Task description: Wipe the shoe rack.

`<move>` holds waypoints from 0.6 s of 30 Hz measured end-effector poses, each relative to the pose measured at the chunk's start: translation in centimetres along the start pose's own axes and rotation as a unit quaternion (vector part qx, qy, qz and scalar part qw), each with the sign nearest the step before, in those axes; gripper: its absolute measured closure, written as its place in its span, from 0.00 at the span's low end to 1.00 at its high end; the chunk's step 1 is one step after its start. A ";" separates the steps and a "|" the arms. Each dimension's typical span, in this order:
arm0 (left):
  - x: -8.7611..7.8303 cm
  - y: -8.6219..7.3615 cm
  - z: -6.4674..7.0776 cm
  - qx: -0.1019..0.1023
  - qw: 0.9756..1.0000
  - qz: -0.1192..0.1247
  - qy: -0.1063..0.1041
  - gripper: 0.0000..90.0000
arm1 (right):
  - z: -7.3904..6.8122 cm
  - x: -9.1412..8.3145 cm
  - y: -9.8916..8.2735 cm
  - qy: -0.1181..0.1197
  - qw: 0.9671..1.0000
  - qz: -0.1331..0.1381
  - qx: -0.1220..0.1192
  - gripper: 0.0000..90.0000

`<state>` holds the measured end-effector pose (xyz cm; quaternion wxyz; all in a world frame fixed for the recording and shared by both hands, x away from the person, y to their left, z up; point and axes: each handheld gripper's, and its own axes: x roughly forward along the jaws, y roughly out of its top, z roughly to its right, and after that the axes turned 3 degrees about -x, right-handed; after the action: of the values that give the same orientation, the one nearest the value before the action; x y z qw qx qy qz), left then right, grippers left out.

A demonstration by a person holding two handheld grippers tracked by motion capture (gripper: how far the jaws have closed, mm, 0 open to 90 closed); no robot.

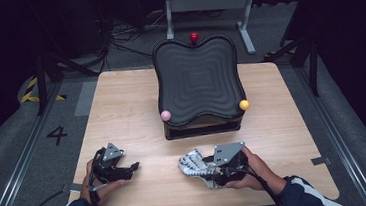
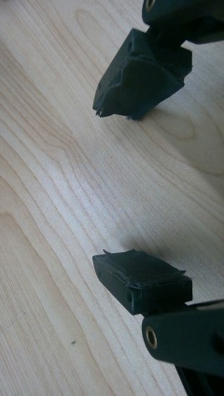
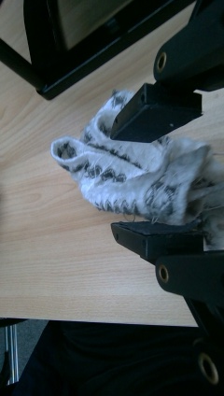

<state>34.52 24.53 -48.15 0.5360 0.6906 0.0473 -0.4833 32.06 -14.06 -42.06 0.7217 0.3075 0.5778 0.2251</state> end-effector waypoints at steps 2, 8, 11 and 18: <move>0.0 0.0 0.0 0.000 1.000 0.000 0.000 0.25 | 0.2 -0.7 -0.1 -0.005 1.000 0.003 0.003 0.54; 0.0 0.0 0.0 0.000 1.000 0.000 0.000 0.25 | 0.9 -3.1 -0.9 -0.032 0.999 0.014 0.014 0.54; 0.0 0.0 0.0 0.000 1.000 0.000 0.000 0.26 | 1.0 -4.0 -1.3 -0.042 0.999 0.017 0.017 0.54; 0.0 0.0 0.0 0.002 1.000 0.000 0.000 0.25 | 1.6 -5.5 -2.9 -0.068 0.997 0.012 0.033 0.53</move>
<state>34.54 24.55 -48.14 0.5344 0.6919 0.0467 -0.4833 32.29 -20.10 -40.05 0.7461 0.3524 0.5311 0.1928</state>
